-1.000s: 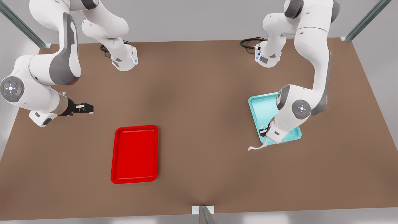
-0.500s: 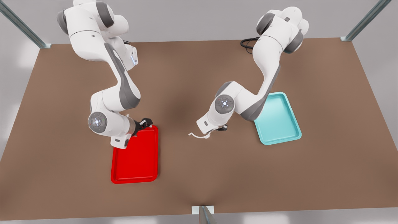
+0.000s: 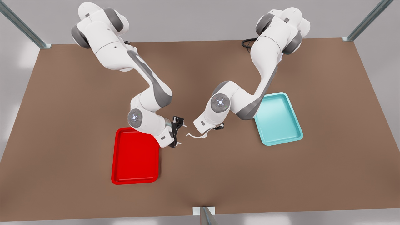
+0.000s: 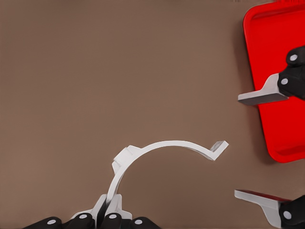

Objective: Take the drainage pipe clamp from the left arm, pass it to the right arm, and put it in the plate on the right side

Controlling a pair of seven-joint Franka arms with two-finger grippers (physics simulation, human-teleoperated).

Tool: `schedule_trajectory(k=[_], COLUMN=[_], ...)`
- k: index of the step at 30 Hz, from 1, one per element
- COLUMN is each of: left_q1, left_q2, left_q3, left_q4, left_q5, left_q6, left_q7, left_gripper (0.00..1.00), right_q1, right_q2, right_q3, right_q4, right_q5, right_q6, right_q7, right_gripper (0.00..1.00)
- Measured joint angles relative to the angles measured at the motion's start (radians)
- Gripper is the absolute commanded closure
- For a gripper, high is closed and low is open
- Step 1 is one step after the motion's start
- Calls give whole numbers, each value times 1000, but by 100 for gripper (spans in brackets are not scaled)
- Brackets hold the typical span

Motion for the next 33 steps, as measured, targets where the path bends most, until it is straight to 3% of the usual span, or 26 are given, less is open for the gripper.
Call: schedule_trajectory(k=[20, 22, 24, 26, 27, 28, 33], left_q1=[-10, -10, -10, -11, -11, -10, -10], left_q2=[7, 6, 7, 7, 7, 7, 5], left_q3=[0, 0, 0, 1, 1, 1, 3], left_q4=[0, 0, 1, 1, 1, 0, -1], left_q5=[1, 1, 1, 1, 1, -1, -33], left_q6=[11, 11, 12, 12, 12, 12, 26], left_q7=[-62, -66, -69, -72, -73, -73, -63], left_gripper=[79, 79, 79, 79, 57, 0, 0], right_q1=[43, 47, 52, 54, 55, 55, 53], right_q2=[107, 113, 115, 116, 116, 116, 117], right_q3=[42, 42, 42, 42, 42, 42, 41], right_q4=[38, 44, 46, 47, 47, 46, 43], right_q5=[28, 29, 30, 31, 31, 36, 55], right_q6=[201, 209, 215, 219, 221, 221, 223], right_q7=[-406, -426, -443, -459, -466, -473, -501], right_gripper=[0, 23, 60, 77, 79, 79, 79])
